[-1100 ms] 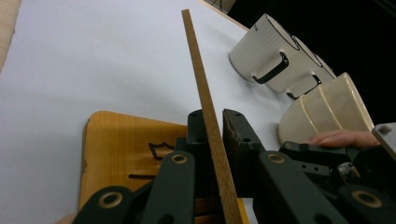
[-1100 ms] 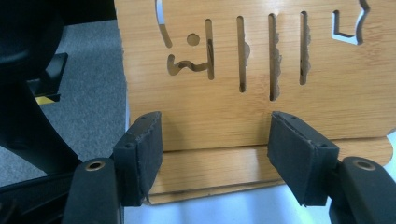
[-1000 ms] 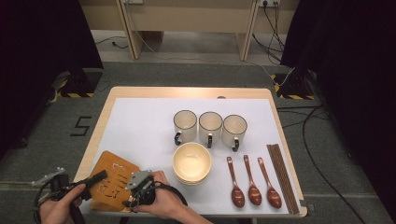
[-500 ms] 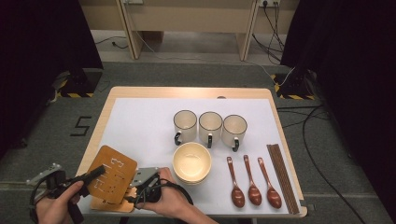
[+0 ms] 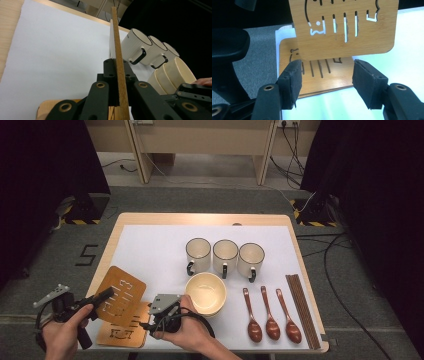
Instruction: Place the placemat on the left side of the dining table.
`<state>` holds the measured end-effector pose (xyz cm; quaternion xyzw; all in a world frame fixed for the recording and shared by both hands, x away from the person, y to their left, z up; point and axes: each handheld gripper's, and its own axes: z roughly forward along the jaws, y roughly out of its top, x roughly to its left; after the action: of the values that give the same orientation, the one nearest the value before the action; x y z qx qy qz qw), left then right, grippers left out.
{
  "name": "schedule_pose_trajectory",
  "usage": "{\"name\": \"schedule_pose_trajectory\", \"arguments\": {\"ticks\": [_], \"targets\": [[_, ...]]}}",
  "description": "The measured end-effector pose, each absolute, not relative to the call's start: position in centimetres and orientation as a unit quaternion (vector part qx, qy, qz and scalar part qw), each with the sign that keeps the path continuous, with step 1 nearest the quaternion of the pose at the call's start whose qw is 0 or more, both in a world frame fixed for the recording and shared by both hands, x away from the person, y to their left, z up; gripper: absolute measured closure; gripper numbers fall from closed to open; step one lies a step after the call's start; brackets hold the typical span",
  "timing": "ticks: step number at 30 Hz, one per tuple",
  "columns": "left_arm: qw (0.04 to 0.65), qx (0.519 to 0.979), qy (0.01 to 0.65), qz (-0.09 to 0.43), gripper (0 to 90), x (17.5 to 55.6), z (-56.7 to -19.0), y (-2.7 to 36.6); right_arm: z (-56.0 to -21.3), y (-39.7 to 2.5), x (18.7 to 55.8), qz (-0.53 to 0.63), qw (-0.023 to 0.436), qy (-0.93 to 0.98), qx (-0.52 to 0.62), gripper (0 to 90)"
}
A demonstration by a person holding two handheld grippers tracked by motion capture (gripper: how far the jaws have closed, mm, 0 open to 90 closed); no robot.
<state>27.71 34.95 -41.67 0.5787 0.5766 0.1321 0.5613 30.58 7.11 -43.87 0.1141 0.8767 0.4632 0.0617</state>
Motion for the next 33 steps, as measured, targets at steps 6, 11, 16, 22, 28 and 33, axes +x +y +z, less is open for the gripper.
{"name": "schedule_pose_trajectory", "arguments": {"ticks": [6,11,16,22,28,33], "targets": [[0.557,0.583,0.575,0.142,85.7,28.4,-41.3,34.8,-43.0,6.0,30.8,0.472,0.075,0.870,0.121,42.8],[0.555,0.584,0.573,0.151,85.7,29.2,-41.0,34.6,-42.5,5.2,30.8,0.479,0.085,0.864,0.127,43.1],[0.550,0.587,0.574,0.153,85.7,29.7,-40.9,34.5,-42.0,4.6,30.7,0.482,0.088,0.861,0.137,43.6],[0.545,0.589,0.575,0.162,85.7,30.3,-40.7,34.5,-41.6,3.8,30.6,0.487,0.093,0.856,0.143,44.6],[0.541,0.590,0.574,0.172,85.7,31.0,-40.5,34.5,-41.0,2.4,30.5,0.494,0.109,0.850,0.149,45.0],[0.541,0.591,0.572,0.175,85.7,31.8,-40.2,34.3,-40.5,1.3,30.4,0.500,0.119,0.843,0.158,45.3]]}}
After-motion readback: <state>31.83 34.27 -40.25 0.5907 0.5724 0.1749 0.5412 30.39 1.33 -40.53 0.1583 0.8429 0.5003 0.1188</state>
